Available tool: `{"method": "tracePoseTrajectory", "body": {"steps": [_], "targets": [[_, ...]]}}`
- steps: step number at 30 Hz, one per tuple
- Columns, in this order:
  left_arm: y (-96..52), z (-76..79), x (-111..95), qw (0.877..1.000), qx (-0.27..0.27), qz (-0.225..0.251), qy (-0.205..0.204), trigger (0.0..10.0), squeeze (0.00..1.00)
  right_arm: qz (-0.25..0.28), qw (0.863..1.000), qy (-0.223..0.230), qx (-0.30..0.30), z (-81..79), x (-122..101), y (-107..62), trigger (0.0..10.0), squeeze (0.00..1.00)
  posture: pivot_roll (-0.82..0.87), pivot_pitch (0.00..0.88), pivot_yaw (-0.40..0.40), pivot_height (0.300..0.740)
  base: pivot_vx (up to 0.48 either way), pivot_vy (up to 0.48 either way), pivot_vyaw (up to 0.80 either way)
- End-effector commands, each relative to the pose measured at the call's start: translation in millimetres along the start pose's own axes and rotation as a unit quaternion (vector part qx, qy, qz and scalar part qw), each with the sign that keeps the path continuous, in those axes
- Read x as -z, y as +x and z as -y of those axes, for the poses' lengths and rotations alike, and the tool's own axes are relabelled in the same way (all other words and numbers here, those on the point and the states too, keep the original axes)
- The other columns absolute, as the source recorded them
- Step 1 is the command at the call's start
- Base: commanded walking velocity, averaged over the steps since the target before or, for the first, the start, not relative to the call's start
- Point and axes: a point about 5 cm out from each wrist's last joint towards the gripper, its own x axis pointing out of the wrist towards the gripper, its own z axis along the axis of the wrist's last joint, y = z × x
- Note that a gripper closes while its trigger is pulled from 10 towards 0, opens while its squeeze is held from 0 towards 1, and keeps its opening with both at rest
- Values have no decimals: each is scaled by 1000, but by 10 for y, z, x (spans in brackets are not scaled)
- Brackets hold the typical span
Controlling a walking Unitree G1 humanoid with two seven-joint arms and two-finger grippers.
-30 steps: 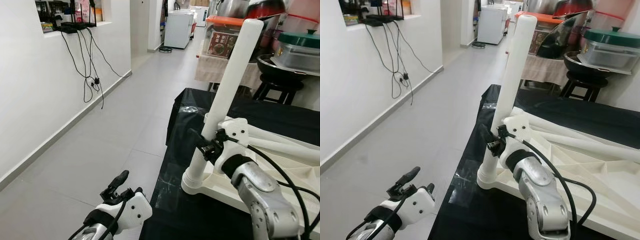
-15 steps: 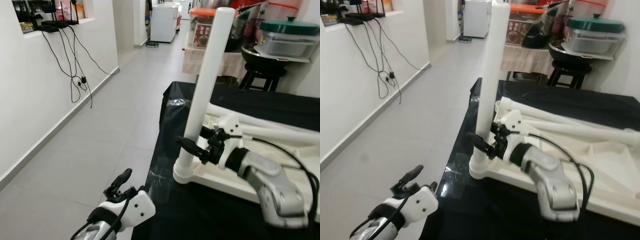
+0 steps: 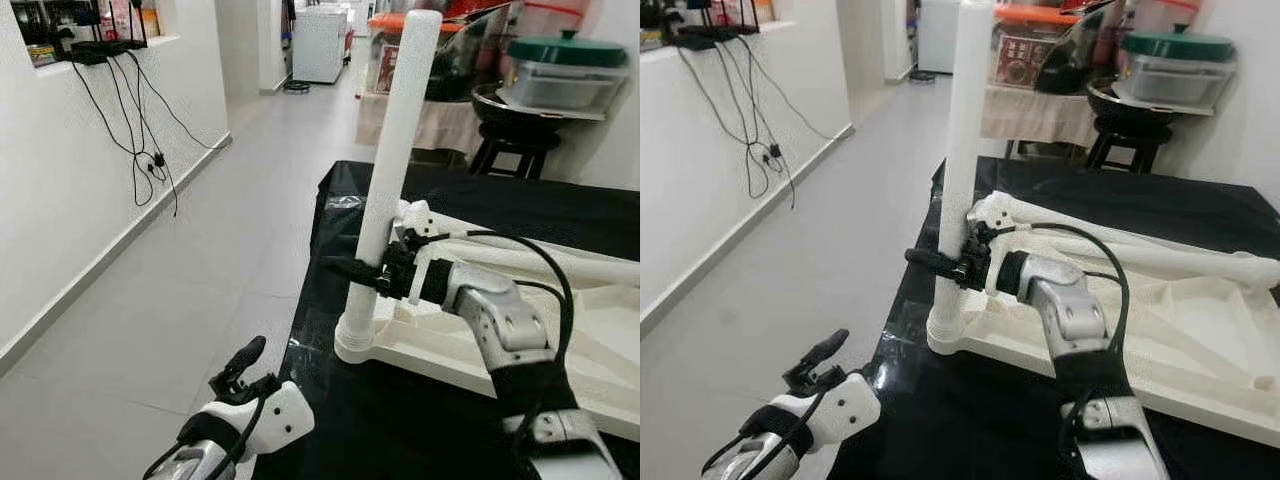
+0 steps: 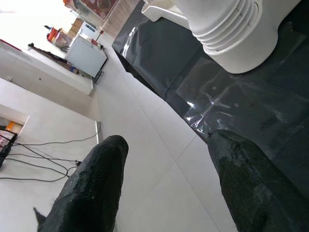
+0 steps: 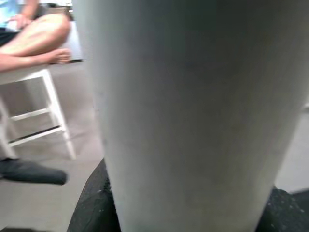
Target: Building children table
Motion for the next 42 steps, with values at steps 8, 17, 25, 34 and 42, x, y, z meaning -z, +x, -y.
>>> {"method": "tracePoseTrajectory", "body": {"steps": [8,17,25,34,42], "targets": [[-15,35,23,1000,10,-12,11,10000,0,-19,1000,0,-19,4,125,-58,0,0,139,0,-45,740,0,0,0],[-98,5,34,1000,9,-16,12,10000,0,-60,884,144,440,-720,659,-196,0,0,115,0,-44,740,0,0,0],[-67,-8,74,1000,9,-19,14,10000,0,-42,903,110,414,-672,621,-38,0,0,93,0,-31,740,0,0,0],[-25,-56,160,1000,9,-25,15,10000,0,-17,951,81,297,-658,333,197,10000,0,54,0,18,740,0,0,0],[11,-62,185,999,10,-27,14,10000,0,12,1000,-9,21,-633,93,248,10000,690,83,0,9,740,0,0,0]]}}
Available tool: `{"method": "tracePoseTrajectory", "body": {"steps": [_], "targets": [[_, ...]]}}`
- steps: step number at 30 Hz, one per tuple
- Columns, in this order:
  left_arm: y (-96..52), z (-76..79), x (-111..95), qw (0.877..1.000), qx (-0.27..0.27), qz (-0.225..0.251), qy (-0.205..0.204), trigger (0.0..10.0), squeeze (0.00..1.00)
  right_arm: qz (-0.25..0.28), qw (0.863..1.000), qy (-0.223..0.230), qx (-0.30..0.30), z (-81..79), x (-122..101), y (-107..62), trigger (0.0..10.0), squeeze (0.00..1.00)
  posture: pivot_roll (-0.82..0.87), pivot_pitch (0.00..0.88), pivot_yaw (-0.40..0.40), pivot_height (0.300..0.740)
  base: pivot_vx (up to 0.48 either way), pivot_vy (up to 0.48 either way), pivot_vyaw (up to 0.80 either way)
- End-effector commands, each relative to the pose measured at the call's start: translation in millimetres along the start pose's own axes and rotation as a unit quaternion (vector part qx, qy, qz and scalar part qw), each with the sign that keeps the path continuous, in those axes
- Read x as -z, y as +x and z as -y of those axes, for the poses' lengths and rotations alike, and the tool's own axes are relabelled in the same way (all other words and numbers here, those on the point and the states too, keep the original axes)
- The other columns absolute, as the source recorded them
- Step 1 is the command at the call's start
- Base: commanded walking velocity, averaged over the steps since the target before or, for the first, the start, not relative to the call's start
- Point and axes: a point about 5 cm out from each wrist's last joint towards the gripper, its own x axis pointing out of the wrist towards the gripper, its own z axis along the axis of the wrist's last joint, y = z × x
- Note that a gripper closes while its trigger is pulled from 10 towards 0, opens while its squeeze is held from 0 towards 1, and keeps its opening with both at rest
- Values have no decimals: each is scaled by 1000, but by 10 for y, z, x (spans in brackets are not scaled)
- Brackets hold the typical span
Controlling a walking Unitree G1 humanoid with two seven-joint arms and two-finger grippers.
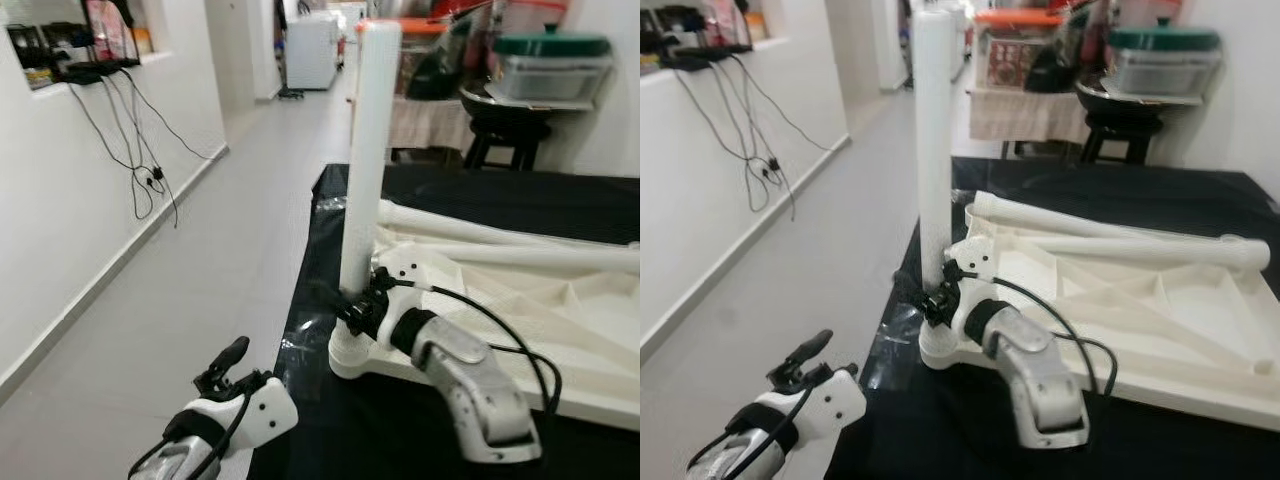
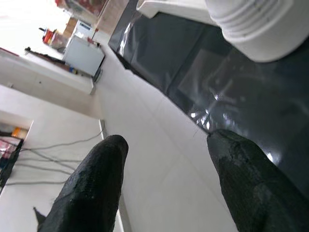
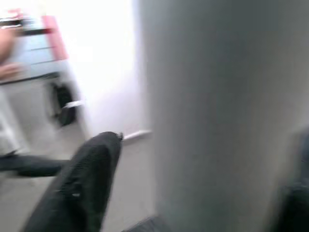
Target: Building children table
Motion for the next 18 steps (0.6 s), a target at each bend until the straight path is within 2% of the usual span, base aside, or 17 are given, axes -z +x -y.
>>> {"method": "tracePoseTrajectory", "body": {"steps": [1,2,3,6,12,13,14,15,16,18], "targets": [[-1,23,48,1000,9,-7,4,10000,0,15,995,-35,-97,-58,-88,75,10000,690,83,0,9,740,0,0,0],[2,24,45,1000,10,-6,4,10000,0,6,991,-45,-128,-18,-99,82,10000,0,90,0,5,740,0,0,0],[2,24,45,1000,10,-6,4,10000,0,6,991,-45,-128,-18,-99,82,10000,0,90,0,5,740,0,0,0],[10,28,42,1000,10,-5,7,10000,0,-17,983,-47,-179,73,-118,111,10000,0,94,0,3,740,0,0,0],[14,19,65,1000,10,-7,5,10000,0,-8,975,-30,-220,163,-203,238,10000,0,105,0,4,740,0,0,0],[16,17,70,1000,10,-7,5,10000,0,-7,973,-27,-229,172,-207,255,5765,0,106,0,5,740,0,0,0],[18,15,77,1000,10,-7,5,10000,0,-3,970,-17,-242,177,-211,276,3137,0,104,0,9,740,0,0,0],[18,15,77,1000,10,-7,5,10000,0,-3,970,-17,-242,177,-211,276,3137,0,104,0,9,740,0,0,0],[19,14,83,1000,10,-7,4,10000,0,-1,968,-11,-252,194,-203,296,0,0,97,0,12,740,0,0,0],[21,14,87,1000,10,-7,4,10000,0,-4,967,-8,-256,212,-179,306,0,0,87,0,15,740,0,0,0]]}}
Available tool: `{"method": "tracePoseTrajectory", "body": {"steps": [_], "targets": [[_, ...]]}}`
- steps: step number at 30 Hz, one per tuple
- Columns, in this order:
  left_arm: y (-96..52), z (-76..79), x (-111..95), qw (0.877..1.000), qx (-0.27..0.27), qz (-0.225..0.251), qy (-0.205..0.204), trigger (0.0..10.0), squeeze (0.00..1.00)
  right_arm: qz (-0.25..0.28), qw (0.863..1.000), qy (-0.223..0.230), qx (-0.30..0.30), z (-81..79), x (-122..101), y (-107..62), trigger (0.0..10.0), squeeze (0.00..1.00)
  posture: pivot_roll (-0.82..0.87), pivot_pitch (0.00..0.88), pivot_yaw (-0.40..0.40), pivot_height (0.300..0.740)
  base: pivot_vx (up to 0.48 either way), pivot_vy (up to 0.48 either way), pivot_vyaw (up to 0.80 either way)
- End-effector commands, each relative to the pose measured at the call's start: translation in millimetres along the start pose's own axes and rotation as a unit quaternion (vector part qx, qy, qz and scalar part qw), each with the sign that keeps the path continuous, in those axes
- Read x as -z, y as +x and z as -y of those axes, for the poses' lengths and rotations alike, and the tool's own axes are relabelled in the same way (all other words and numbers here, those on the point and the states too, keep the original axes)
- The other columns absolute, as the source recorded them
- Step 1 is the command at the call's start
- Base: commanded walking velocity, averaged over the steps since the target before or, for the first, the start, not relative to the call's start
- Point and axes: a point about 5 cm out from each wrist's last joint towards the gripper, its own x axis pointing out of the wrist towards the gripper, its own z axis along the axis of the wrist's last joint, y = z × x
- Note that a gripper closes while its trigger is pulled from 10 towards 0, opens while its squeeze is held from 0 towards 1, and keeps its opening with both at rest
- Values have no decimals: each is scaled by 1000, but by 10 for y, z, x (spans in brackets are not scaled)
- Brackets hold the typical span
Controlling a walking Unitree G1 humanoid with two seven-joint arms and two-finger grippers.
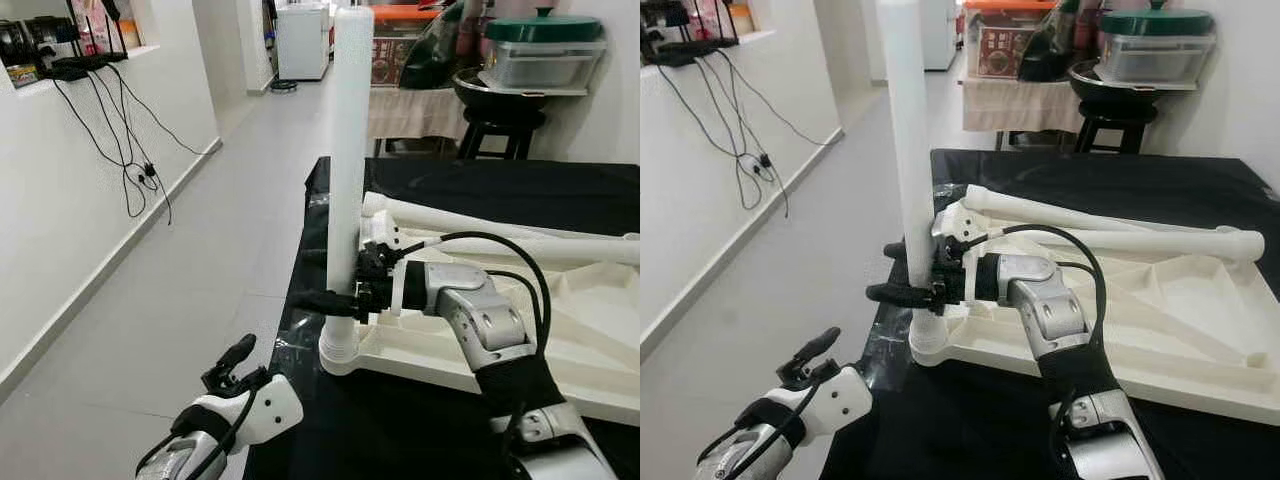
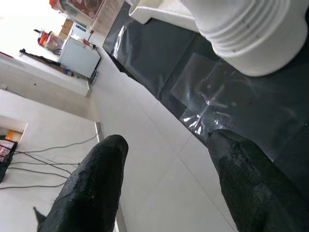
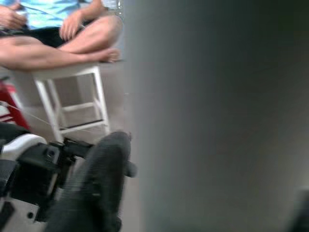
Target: Building children table
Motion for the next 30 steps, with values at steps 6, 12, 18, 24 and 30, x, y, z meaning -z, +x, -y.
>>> {"method": "tracePoseTrajectory", "body": {"steps": [6,12,18,24,30], "targets": [[-5,11,73,1000,6,-9,6,10000,0,-7,1000,2,-24,11,91,38,0,0,50,0,29,740,0,0,0],[-32,10,69,1000,6,-9,5,10000,0,-61,993,0,106,23,287,-53,0,0,11,0,27,740,0,0,0],[-86,-17,96,1000,6,-8,6,10000,0,4,889,129,438,-468,594,186,0,0,-36,0,26,740,0,0,0],[-95,-14,117,1000,7,-9,6,10000,0,4,866,118,485,-534,630,146,0,0,-40,0,34,740,0,0,0],[-82,-1,124,1000,6,-12,8,10000,0,-5,882,82,465,-452,466,228,10000,0,-68,0,60,740,0,0,0]]}}
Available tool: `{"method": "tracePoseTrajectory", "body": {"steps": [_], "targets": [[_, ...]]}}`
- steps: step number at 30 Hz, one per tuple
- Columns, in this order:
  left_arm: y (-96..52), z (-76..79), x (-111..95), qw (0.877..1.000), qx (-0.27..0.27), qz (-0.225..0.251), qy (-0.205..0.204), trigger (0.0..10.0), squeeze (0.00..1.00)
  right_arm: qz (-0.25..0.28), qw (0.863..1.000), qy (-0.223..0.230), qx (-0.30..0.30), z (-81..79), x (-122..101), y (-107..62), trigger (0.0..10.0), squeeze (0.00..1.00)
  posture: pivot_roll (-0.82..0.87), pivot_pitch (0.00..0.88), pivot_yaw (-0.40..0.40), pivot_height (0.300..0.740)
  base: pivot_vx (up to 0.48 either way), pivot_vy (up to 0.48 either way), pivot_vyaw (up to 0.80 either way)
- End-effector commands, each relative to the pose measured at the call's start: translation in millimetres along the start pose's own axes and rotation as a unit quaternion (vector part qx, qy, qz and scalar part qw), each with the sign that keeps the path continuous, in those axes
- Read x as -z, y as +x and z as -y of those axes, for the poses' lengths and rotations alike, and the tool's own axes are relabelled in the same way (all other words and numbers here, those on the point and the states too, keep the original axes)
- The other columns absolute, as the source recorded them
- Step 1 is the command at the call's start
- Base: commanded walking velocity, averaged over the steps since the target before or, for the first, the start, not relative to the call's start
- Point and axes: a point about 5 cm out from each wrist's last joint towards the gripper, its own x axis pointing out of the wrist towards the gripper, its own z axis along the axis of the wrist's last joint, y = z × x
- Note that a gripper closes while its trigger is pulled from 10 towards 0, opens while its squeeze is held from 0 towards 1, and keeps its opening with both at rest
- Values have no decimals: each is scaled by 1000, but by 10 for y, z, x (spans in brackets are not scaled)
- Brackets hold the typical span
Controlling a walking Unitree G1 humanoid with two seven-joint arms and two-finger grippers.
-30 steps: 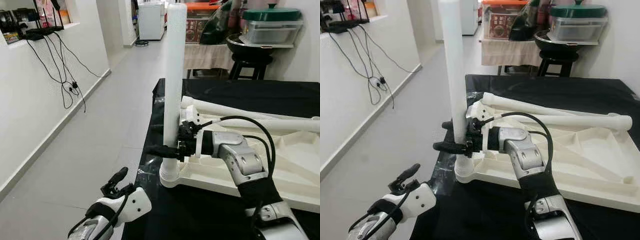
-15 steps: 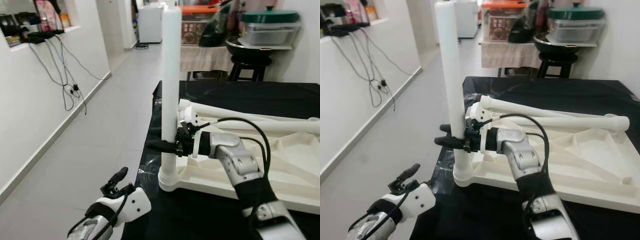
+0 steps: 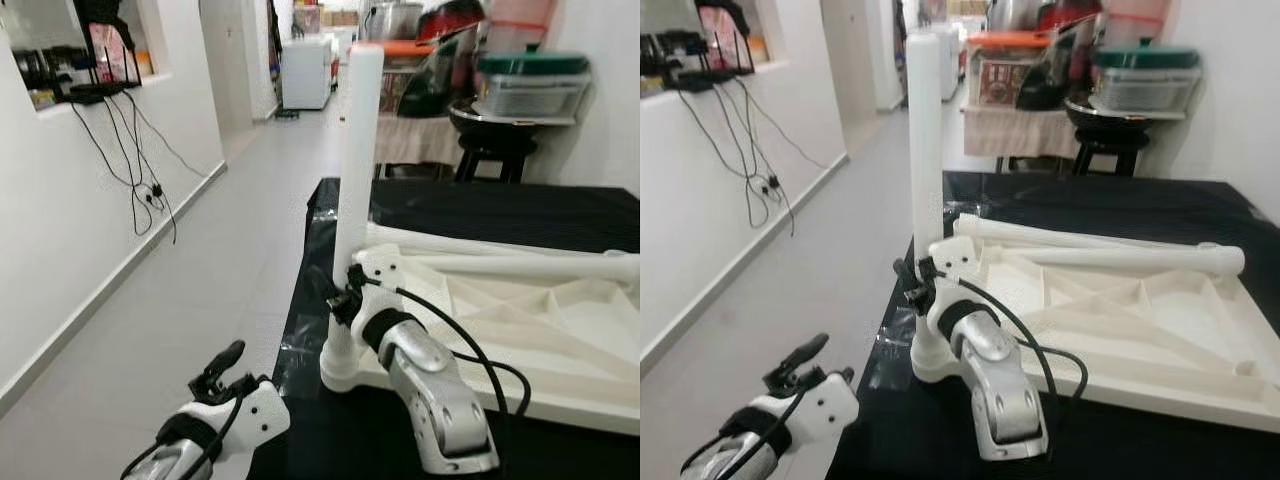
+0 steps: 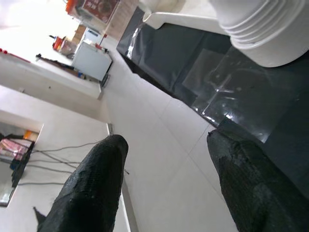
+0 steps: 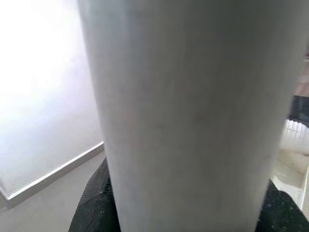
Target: Building children table
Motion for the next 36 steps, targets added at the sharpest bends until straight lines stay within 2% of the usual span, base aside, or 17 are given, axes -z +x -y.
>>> {"method": "tracePoseTrajectory", "body": {"steps": [1,2,3,5,8,9,10,11,13,18,19,23,25,32,34,35,36], "targets": [[8,13,27,1000,3,-4,4,10000,0,-43,999,23,15,-16,166,-14,10000,0,-71,0,62,740,0,0,0],[8,13,27,1000,3,-4,4,10000,0,-43,999,23,15,-16,166,-14,10000,0,-71,0,62,740,0,0,0],[11,16,31,1000,3,-4,4,10000,0,-31,999,17,-8,-59,103,-2,10000,1000,-79,0,69,740,0,0,0],[13,18,34,1000,3,-4,4,10000,0,-23,999,13,-25,-92,59,5,10000,1000,-79,0,69,740,0,0,0],[20,21,47,1000,3,-5,5,10000,0,20,986,-16,-162,-168,-155,95,10000,1000,-88,0,87,740,0,0,0],[23,22,50,1000,2,-6,5,10000,0,28,980,-30,-197,-167,-207,112,10000,651,-88,0,87,740,0,0,0],[23,22,50,1000,2,-6,5,10000,0,28,980,-30,-197,-167,-207,112,10000,651,-88,0,87,740,0,0,0],[27,23,51,1000,2,-6,6,10000,0,33,972,-50,-227,-129,-253,138,10000,0,-88,0,86,740,0,0,0],[29,24,51,1000,2,-6,6,10000,0,35,967,-63,-244,-100,-283,155,10000,0,-88,0,86,740,0,0,0],[44,12,57,1000,-1,-8,8,10000,0,-4,921,-91,-378,10,-266,152,10000,0,-84,0,77,740,0,0,0],[44,12,57,1000,-1,-8,8,10000,0,-4,921,-91,-378,10,-266,152,10000,0,-84,0,77,740,0,0,0],[71,5,52,1000,-3,-7,7,10000,0,-56,867,-83,-489,116,-183,38,10000,0,-83,0,77,740,0,0,0],[88,8,44,1000,-3,-6,7,10000,0,-67,863,-83,-495,179,-168,68,10000,0,-85,0,76,740,0,0,0],[146,43,14,1000,0,-3,7,10000,0,-91,878,-70,-465,314,-2,231,10000,0,-70,0,57,740,0,0,0],[161,51,8,1000,0,-3,6,10000,0,-101,890,-70,-440,319,98,280,4471,0,-62,0,48,740,0,0,0],[161,51,8,1000,0,-3,6,10000,0,-101,890,-70,-440,319,98,280,4471,0,-62,0,48,740,0,0,0],[168,56,5,1000,0,-3,6,10000,0,-108,900,-68,-417,323,167,313,0,0,-57,0,45,740,0,0,0]]}}
